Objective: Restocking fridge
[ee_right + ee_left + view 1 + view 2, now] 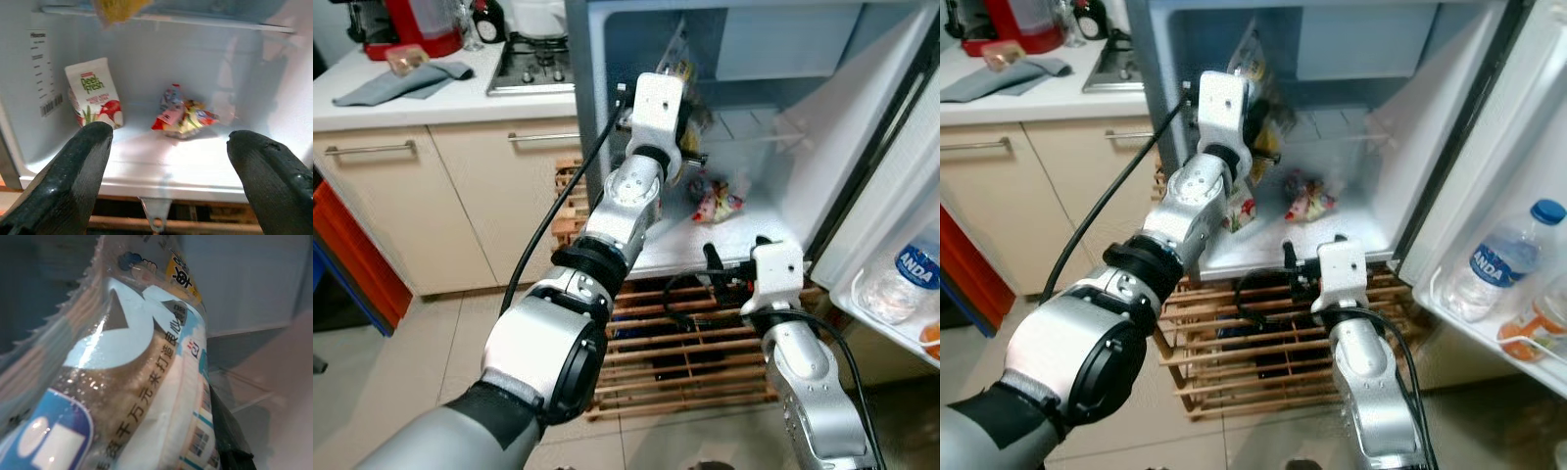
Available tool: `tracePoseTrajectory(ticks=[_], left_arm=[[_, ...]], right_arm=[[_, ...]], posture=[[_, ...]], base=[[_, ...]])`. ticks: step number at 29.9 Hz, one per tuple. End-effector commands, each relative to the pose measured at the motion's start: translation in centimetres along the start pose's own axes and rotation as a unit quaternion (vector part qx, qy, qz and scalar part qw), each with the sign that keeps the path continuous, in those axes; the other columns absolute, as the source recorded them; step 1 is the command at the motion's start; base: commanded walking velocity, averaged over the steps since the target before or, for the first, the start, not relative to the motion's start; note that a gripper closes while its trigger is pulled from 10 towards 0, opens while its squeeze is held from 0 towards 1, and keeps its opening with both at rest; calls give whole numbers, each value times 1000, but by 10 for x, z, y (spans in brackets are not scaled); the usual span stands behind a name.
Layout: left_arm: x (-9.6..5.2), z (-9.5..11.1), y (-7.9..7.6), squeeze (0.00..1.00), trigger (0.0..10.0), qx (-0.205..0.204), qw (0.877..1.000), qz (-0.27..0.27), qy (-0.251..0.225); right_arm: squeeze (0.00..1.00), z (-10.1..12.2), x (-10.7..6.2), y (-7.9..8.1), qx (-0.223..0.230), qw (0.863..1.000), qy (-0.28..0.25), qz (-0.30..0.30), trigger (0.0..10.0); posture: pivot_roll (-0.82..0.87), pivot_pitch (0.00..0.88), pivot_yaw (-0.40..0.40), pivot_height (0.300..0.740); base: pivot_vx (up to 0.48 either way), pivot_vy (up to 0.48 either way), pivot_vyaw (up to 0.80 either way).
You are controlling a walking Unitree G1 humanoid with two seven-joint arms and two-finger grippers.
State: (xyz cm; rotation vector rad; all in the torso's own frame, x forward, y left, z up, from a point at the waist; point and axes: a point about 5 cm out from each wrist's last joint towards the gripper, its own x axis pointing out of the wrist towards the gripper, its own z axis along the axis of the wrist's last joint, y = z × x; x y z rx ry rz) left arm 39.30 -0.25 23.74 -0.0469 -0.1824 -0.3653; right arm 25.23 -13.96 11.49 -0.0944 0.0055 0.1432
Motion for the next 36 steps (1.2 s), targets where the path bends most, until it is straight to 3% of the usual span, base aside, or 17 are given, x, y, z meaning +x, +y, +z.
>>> tracePoseTrajectory(ticks=[1,6,9,12,15,18,22,24,25,26,27,28,29,30,31,32,36], left_arm=[[4,12,-36,0,10000,-22,999,-28,-12],[9,21,-17,0,10000,-16,1000,16,-17],[9,21,17,0,10000,-17,997,81,-12],[7,19,35,0,10000,-40,992,118,-10],[1,21,80,0,10000,-124,971,206,-14],[-2,24,96,0,10000,-149,960,237,-23],[-11,33,131,0,10000,-203,932,298,-44],[-11,35,134,0,10000,-213,927,305,-47],[-13,35,139,514,10000,-258,912,316,-46],[-13,35,139,514,10000,-258,912,316,-46],[-13,32,139,1000,10000,-296,899,321,-41],[-13,29,137,1000,10000,-329,887,323,-36],[-12,20,130,1000,10000,-413,851,323,-23],[-11,17,127,1000,10000,-439,838,322,-18],[-11,17,127,1000,10000,-439,838,322,-18],[-10,10,118,1000,10000,-494,808,320,-7],[-6,9,105,1000,10000,-515,800,307,0]], right_arm=[[0,7,-3,2,-2,1000,-6,-2,10000],[0,13,-31,6,-3,1000,8,-4,10000],[0,13,-52,14,2,1000,29,-1,10000],[0,14,-60,17,8,999,37,0,10000],[0,13,-73,17,17,998,60,-2,10000],[0,14,-80,17,18,997,70,-2,10000],[0,16,-83,18,17,997,79,1,10000],[0,16,-84,18,17,997,81,1,10000],[0,16,-87,19,17,996,86,4,10000],[0,16,-87,19,17,996,86,4,10000],[0,16,-88,19,17,996,90,7,10000],[0,16,-89,19,17,995,93,9,10000],[0,16,-89,20,17,995,98,15,10000],[0,15,-89,21,16,995,100,16,10000],[0,15,-89,21,16,995,100,16,10000],[0,15,-89,21,16,995,101,19,10000],[0,15,-87,21,16,994,103,21,10000]], posture=[[-363,92,92,740],[-413,174,81,740],[-439,219,71,740],[-449,249,59,740],[-456,280,44,740],[-462,292,34,740],[-465,298,26,740],[-468,298,22,740],[-467,298,17,740],[-467,298,17,740],[-465,296,14,740],[-463,297,12,740],[-462,295,9,740],[-462,293,9,740],[-462,293,9,740],[-463,292,7,740],[-467,289,6,740]], base=[[0,0,0],[0,0,0],[0,0,0],[0,0,0],[0,0,0],[0,0,0],[0,0,0],[0,0,0],[0,0,0],[0,0,0],[0,0,0],[0,0,0],[0,0,0],[0,0,0],[0,0,0],[0,0,0],[0,0,0]])
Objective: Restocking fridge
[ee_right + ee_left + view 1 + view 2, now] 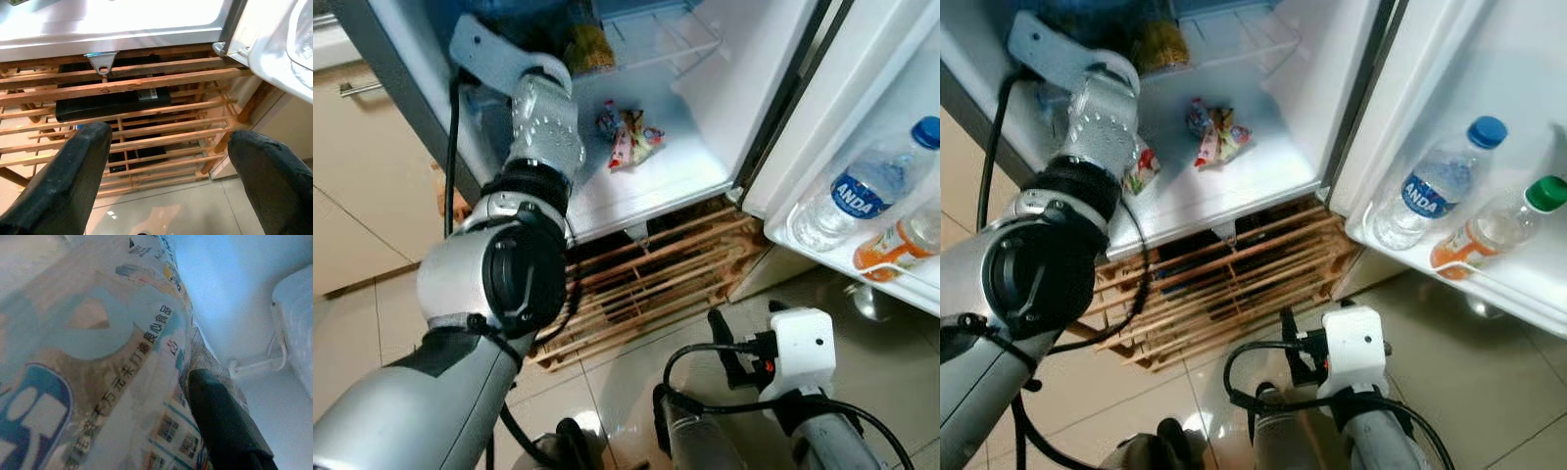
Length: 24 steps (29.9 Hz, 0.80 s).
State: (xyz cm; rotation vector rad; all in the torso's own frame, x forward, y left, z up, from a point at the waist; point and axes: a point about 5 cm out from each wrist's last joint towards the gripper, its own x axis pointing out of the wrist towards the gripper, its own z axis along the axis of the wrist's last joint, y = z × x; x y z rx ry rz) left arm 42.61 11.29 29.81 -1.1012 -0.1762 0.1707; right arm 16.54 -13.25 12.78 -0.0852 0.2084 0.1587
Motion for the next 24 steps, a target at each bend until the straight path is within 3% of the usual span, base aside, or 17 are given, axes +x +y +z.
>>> tracePoseTrajectory(ticks=[1,3,8,11,15,16,17,18,19,20,22,24], left_arm=[[-11,-41,35,1000,10000,-17,994,71,87],[-13,-46,18,1000,10000,18,995,37,87],[-16,-47,-13,1000,10000,28,997,-8,77],[-22,-57,-23,1000,10000,12,996,-13,88],[-31,-70,-33,1000,10000,40,994,-27,98],[-32,-72,-35,1000,10000,56,993,-31,98],[-36,-75,-38,1000,10000,134,987,-44,78],[-36,-75,-38,1000,10000,134,987,-44,78],[-37,-76,-40,1000,10000,158,984,-49,70],[-40,-74,-46,1000,10000,215,974,-54,36],[-41,-75,-48,1000,10000,220,973,-57,33],[-46,-73,-58,1000,10000,245,965,-92,4]], right_arm=[[0,1,-2,4,3,1000,3,10,10000],[0,2,-1,4,2,1000,3,12,10000],[0,1,2,3,2,1000,4,12,10000],[0,3,6,3,2,1000,0,14,10000],[0,4,11,3,1,1000,-5,18,10000],[0,5,12,3,1,1000,-6,18,10000],[0,6,15,2,0,1000,-9,18,10000],[0,6,15,2,0,1000,-9,18,10000],[0,6,16,1,-1,1000,-10,18,10000],[0,7,17,1,0,1000,-11,19,10000],[0,7,19,1,0,1000,-12,20,10000],[0,7,22,2,0,1000,-14,22,10000]], posture=[[-467,288,5,740],[-462,282,9,740],[-441,273,14,740],[-425,265,12,740],[-414,257,11,740],[-412,256,10,740],[-396,245,8,740],[-396,245,8,740],[-393,244,8,740],[-383,236,9,740],[-374,230,10,740],[-365,221,12,740]], base=[[0,0,0],[0,0,0],[0,0,0],[0,0,0],[0,0,0],[0,0,0],[0,0,0],[0,0,0],[0,0,0],[0,0,0],[0,0,0],[0,0,0]])
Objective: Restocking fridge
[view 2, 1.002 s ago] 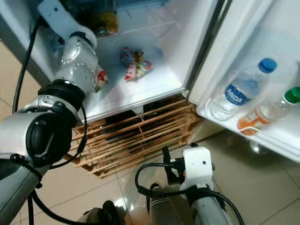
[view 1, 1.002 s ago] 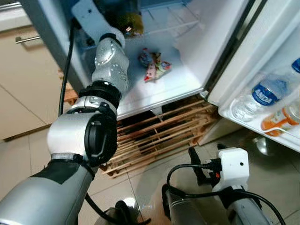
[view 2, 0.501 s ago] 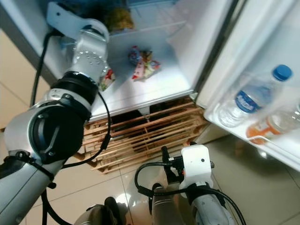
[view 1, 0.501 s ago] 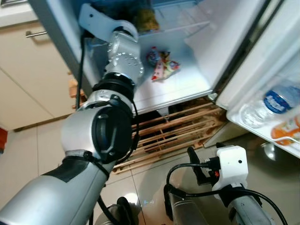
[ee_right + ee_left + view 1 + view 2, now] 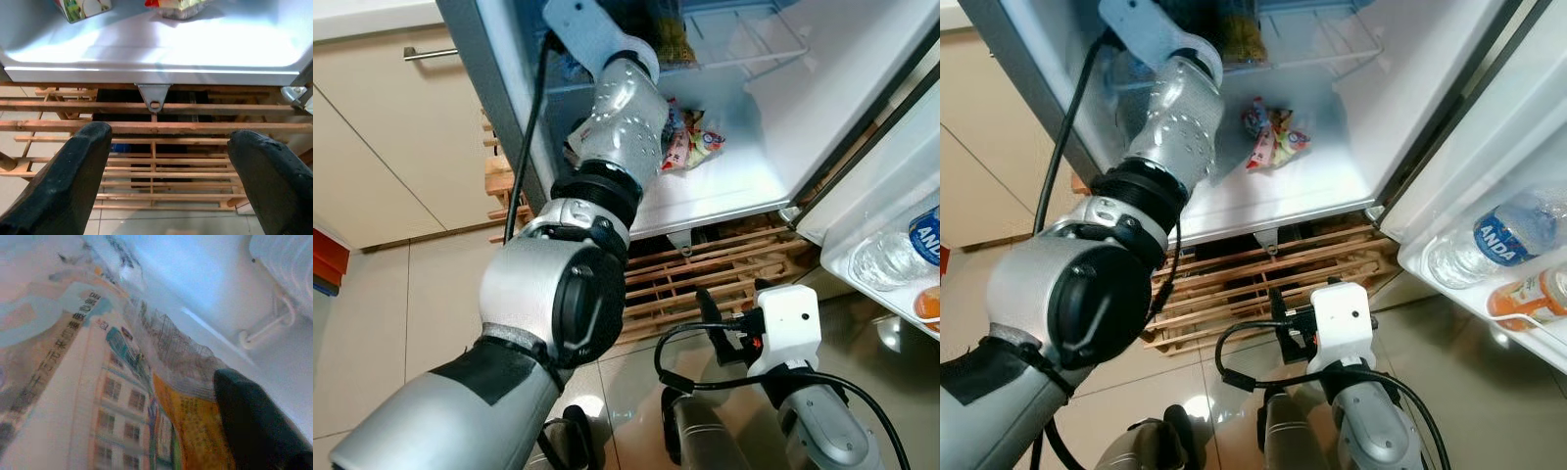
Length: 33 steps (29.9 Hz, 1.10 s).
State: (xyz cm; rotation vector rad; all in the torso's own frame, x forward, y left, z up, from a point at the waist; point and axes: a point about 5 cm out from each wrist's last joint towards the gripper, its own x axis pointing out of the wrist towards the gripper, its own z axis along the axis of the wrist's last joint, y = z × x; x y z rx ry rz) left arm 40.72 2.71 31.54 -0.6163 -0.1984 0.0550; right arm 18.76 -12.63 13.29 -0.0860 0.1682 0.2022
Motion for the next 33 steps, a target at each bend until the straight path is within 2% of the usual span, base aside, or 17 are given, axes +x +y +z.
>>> tracePoseTrajectory(ticks=[1,4,6,15,18,24,27,29,31,33], left_arm=[[-10,-6,-17,1000,10000,43,999,-25,-16],[-16,-12,-24,1000,10000,107,993,-45,-28],[-19,-15,-24,1000,10000,132,989,-49,-39],[-39,-37,-30,1000,10000,206,972,-103,-50],[-45,-47,-26,1000,10000,220,968,-114,-37],[-35,-49,-14,1000,10000,219,970,-104,-25],[-24,-44,-3,1000,10000,183,980,-72,-5],[-20,-43,2,1000,10000,135,989,-57,21],[-15,-45,8,1000,10000,59,995,-34,67],[-14,-46,10,1000,10000,25,996,-23,85]], right_arm=[[0,-3,2,0,5,1000,5,4,10000],[0,-1,8,2,4,1000,-2,9,10000],[0,-1,11,1,4,1000,-5,9,10000],[0,-1,22,0,3,1000,-13,13,10000],[0,1,26,0,2,1000,-20,15,10000],[0,0,28,0,-1,1000,-21,18,10000],[0,-1,28,0,-2,1000,-20,19,10000],[0,-2,27,1,-2,1000,-20,20,10000],[0,-3,26,1,-3,1000,-18,20,10000],[0,-3,25,1,-4,1000,-17,21,10000]], posture=[[-358,213,15,740],[-352,202,20,740],[-347,192,24,740],[-311,157,29,740],[-303,149,31,740],[-305,144,32,740],[-307,142,35,740],[-317,144,37,740],[-323,146,37,740],[-331,148,38,740]], base=[[0,0,0],[0,0,0],[0,0,0],[0,0,0],[0,0,0],[0,0,0],[0,0,0],[0,0,0],[0,0,0],[0,0,0]])
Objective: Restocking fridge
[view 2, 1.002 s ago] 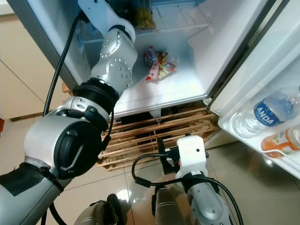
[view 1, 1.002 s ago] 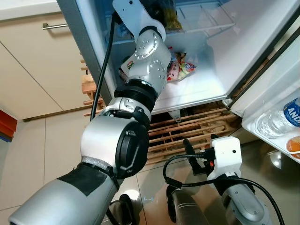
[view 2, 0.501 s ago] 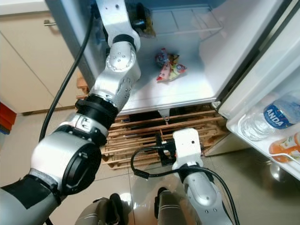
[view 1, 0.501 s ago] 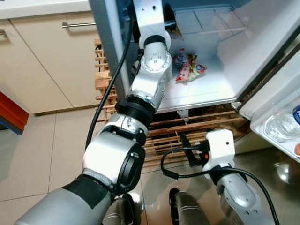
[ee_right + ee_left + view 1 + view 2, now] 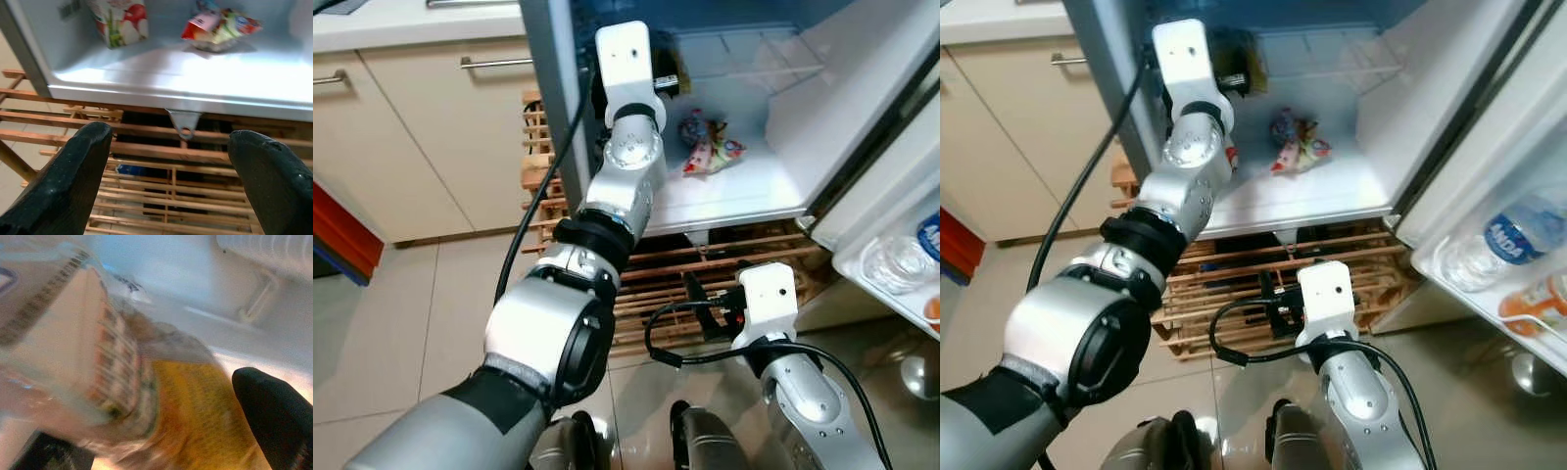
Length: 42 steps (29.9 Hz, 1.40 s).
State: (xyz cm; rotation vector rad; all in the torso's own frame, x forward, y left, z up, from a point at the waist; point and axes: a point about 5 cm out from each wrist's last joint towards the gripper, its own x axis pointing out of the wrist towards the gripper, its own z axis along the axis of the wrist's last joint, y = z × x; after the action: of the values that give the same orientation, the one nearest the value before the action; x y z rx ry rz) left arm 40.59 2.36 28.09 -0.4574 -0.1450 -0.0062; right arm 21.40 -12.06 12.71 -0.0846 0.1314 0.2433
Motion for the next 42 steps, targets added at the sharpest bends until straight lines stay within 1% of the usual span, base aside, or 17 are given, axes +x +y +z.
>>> tracePoseTrajectory(ticks=[1,4,8,23,25,27,28,29,30,31,32,33,35,37,39,40,42], left_arm=[[-5,-17,-11,1000,10000,-87,994,-1,64],[-3,-15,-15,1000,10000,-168,982,-3,89],[0,-6,-21,1000,10000,-228,969,-20,96],[16,39,-16,1000,10000,-236,970,-33,52],[16,41,-17,1000,10000,-209,976,-41,41],[14,38,-22,1000,10000,-99,993,-64,30],[14,38,-22,1000,10000,-99,993,-64,30],[8,17,-24,1000,10000,59,994,-81,37],[8,17,-24,1000,10000,59,994,-81,37],[6,8,-22,1000,10000,110,990,-83,38],[5,1,-19,792,10000,164,982,-86,36],[4,-3,-15,0,10000,214,973,-86,29],[4,-8,-7,0,10000,272,959,-81,19],[4,-8,-5,0,10000,289,954,-80,15],[4,-12,2,0,10000,379,922,-77,0],[4,-12,2,0,10000,379,922,-77,0],[3,-18,9,0,10000,439,895,-75,4]], right_arm=[[0,-2,-4,1,-1,1000,3,1,10000],[0,-2,-5,0,-2,1000,4,0,10000],[0,-2,-7,0,-3,1000,5,1,10000],[0,-2,-6,-1,-16,1000,7,6,10000],[0,-1,-6,-1,-16,1000,4,1,10000],[0,0,-7,-2,-14,1000,2,-5,10000],[0,0,-7,-2,-14,1000,2,-5,10000],[0,-1,-7,-1,-11,1000,4,-7,10000],[0,-1,-7,-1,-11,1000,4,-7,10000],[0,-2,-8,0,-10,1000,6,-6,10000],[0,-3,-8,0,-9,1000,7,-5,10000],[0,-3,-8,1,-7,1000,8,-4,10000],[0,-5,-8,1,-5,1000,10,-3,10000],[0,-5,-8,2,-5,1000,10,-2,10000],[0,-5,-5,3,-4,1000,8,3,10000],[0,-5,-5,3,-4,1000,8,3,10000],[0,-4,-2,4,-4,1000,6,6,10000]], posture=[[-333,149,38,740],[-340,155,39,740],[-345,161,38,740],[-364,158,43,740],[-364,157,45,740],[-366,158,45,740],[-366,158,45,740],[-357,166,38,740],[-357,166,38,740],[-349,165,31,740],[-344,165,30,740],[-337,163,30,740],[-323,159,24,740],[-323,159,24,740],[-299,143,17,740],[-299,143,17,740],[-290,131,16,740]], base=[[0,0,0],[0,0,0],[0,0,0],[0,0,0],[0,0,0],[0,0,0],[0,0,0],[0,0,0],[0,0,0],[0,0,0],[0,0,0],[0,0,0],[0,0,0],[0,0,0],[0,0,0],[0,0,0],[0,0,0]])
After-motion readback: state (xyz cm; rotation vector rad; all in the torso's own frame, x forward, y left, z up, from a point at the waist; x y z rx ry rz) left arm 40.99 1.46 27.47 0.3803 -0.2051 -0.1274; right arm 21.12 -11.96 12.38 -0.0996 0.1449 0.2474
